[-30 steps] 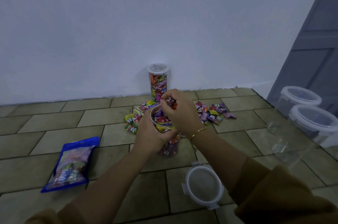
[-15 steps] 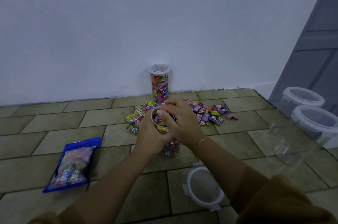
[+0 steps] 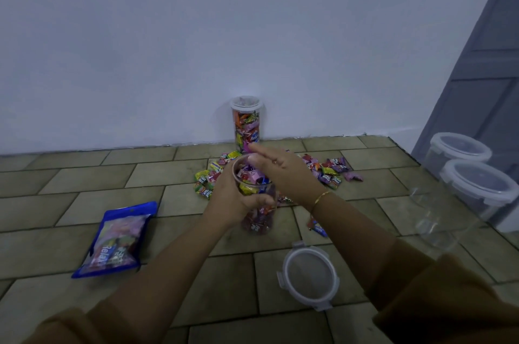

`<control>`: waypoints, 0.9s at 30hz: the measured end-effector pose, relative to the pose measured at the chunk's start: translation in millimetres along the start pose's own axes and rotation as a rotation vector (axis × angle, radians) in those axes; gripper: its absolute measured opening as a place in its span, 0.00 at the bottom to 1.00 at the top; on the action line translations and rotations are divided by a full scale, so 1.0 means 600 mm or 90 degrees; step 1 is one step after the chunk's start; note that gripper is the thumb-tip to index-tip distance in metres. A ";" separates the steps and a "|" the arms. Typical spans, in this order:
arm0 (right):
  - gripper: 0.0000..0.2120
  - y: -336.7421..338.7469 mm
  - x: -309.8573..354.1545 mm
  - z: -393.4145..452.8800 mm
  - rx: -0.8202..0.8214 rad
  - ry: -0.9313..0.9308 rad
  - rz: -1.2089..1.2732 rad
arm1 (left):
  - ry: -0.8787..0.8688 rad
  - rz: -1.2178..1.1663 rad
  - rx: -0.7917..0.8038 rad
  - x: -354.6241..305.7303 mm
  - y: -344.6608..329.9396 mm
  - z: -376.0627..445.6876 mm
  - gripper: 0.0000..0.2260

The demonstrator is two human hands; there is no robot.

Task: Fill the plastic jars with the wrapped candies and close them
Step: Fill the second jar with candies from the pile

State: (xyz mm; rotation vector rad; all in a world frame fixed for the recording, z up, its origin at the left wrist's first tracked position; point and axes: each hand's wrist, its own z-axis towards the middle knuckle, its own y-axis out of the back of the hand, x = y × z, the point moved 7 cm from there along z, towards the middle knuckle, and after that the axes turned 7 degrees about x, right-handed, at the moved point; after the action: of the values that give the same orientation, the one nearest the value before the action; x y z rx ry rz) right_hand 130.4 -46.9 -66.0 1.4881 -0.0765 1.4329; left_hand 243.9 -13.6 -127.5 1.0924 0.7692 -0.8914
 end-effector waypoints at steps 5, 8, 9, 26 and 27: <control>0.19 0.055 -0.006 -0.027 -0.052 -0.051 0.081 | 0.010 0.029 0.066 -0.001 0.014 -0.015 0.46; 0.16 0.069 -0.039 -0.045 -0.028 -0.104 -0.009 | 0.117 0.174 0.082 0.034 0.034 -0.034 0.52; 0.16 0.068 -0.057 -0.050 -0.005 -0.133 -0.066 | 0.184 0.223 0.097 0.051 0.038 -0.043 0.55; 0.19 0.000 -0.225 -0.124 0.260 -0.419 -0.406 | 0.455 0.557 0.147 0.090 0.045 -0.101 0.16; 0.17 0.001 -0.222 -0.122 0.268 -0.416 -0.412 | 0.445 0.527 0.115 0.083 0.051 -0.100 0.16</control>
State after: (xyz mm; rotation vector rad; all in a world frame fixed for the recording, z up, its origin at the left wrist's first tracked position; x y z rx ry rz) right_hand 40.2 -74.2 -185.4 2.0342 0.2991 0.4241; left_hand 288.1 38.9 -175.3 1.7322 0.6937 0.1527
